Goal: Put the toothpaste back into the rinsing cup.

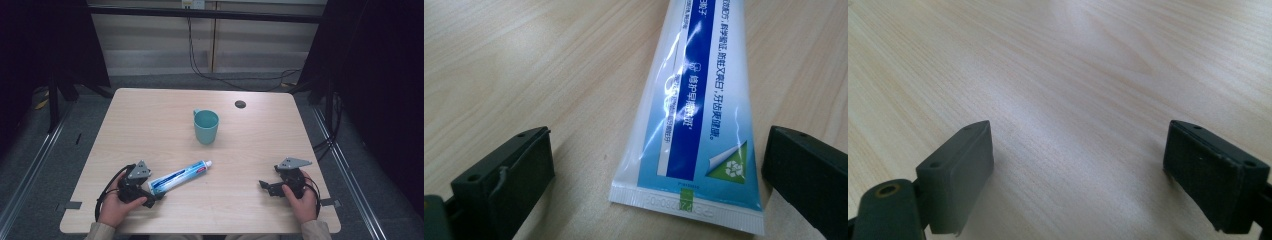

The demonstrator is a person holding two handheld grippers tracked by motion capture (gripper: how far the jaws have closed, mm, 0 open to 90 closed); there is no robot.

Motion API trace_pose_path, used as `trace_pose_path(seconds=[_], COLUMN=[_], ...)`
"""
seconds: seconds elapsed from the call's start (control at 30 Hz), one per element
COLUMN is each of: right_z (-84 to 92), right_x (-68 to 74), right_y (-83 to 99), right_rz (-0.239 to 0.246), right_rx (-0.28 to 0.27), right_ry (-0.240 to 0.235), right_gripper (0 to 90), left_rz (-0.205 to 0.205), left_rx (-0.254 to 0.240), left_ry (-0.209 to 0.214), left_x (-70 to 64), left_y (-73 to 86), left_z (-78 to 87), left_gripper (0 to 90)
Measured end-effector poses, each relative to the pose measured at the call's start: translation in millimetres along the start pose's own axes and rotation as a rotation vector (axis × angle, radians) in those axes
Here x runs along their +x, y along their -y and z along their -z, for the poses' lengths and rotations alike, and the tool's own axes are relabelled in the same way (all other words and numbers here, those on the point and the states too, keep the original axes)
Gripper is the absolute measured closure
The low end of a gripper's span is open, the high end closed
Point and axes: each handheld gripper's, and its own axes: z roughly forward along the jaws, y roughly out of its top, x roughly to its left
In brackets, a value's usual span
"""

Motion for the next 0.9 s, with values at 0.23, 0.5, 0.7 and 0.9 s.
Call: trace_pose_path(seconds=[0.23, 0.5, 0.7, 0.9], right_z=[0.1, 0.1, 0.0, 0.1], right_x=[0.1, 0.1, 0.1, 0.0], right_y=[0.0, 0.0, 0.0, 0.0], right_rz=[-0.002, -0.001, -0.001, -0.001], right_rx=[0.001, 0.001, 0.000, 0.000], right_ry=[0.000, 0.000, 0.000, -0.001], right_gripper=[12.2, 12.2, 12.2, 12.2], left_rz=[0.015, 0.019, -0.016, -0.042], left_rx=[0.101, 0.213, 0.270, 0.303], left_ry=[-0.002, 0.015, 0.031, 0.044], left_x=[-0.9, -1.5, -1.0, -6.2], left_y=[-12.3, -38.2, -58.7, -70.3], left_z=[-1.5, 0.8, -3.3, -14.8], left_gripper=[0.0, 16.0, 18.8, 19.6])
